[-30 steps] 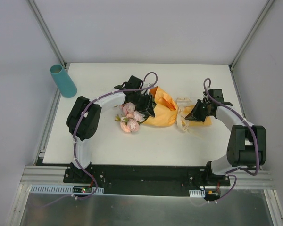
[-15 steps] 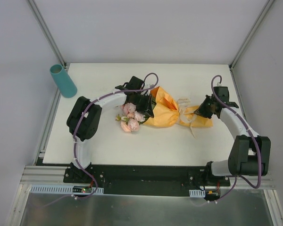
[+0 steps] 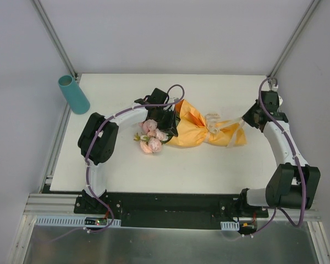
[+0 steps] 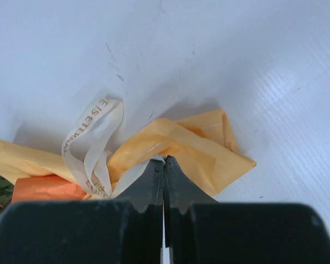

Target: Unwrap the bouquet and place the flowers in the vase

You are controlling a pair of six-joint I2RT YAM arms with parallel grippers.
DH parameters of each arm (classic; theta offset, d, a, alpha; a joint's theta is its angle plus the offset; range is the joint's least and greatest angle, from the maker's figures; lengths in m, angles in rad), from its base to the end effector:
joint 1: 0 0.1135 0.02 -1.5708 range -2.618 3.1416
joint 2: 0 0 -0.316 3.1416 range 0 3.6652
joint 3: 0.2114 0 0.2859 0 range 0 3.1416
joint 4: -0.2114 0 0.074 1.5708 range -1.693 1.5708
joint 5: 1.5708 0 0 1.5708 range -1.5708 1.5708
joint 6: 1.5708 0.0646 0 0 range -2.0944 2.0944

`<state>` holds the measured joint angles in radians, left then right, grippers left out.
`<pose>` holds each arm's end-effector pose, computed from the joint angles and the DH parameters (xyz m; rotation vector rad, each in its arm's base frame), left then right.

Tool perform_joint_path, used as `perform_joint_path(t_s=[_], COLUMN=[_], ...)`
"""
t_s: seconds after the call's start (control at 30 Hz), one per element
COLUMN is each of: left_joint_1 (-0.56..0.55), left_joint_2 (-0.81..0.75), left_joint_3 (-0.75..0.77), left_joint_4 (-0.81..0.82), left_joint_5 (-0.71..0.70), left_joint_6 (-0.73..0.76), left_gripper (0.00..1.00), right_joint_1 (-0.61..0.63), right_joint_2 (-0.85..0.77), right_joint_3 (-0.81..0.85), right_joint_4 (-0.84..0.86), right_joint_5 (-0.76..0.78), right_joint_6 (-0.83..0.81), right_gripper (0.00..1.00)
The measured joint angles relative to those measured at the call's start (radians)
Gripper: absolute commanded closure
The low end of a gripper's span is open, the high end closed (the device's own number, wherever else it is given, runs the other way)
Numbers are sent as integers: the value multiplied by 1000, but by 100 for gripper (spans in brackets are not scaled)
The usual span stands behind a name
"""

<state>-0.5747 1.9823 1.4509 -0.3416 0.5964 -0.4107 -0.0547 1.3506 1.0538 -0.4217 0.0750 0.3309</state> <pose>0.3997 -0.3021 0.2155 0.4970 2.5380 -1.1383 0.3393 -0.0234 0.3064 0.4765 2.2373 0.0579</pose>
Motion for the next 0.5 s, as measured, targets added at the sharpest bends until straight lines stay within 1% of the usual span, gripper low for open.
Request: perform_joint_path(t_s=[0.17,0.33,0.5], left_joint_1=[0,0,0], left_joint_2=[0,0,0], left_joint_3=[0,2,5], left_joint_4=[-10,-26,-53], left_joint_5=[-10,-31,-61], left_joint_6=[0,3,4], left_gripper=[100,100,100], right_joint_1=[-37,-63,-120], right_joint_2=[0,-8,-13], right_joint_3=[47,93,143], right_joint_4=[-18,-25,-28], right_joint_5=[86,235,314], right_joint_6=[11,38,49], right_gripper=[100,100,100])
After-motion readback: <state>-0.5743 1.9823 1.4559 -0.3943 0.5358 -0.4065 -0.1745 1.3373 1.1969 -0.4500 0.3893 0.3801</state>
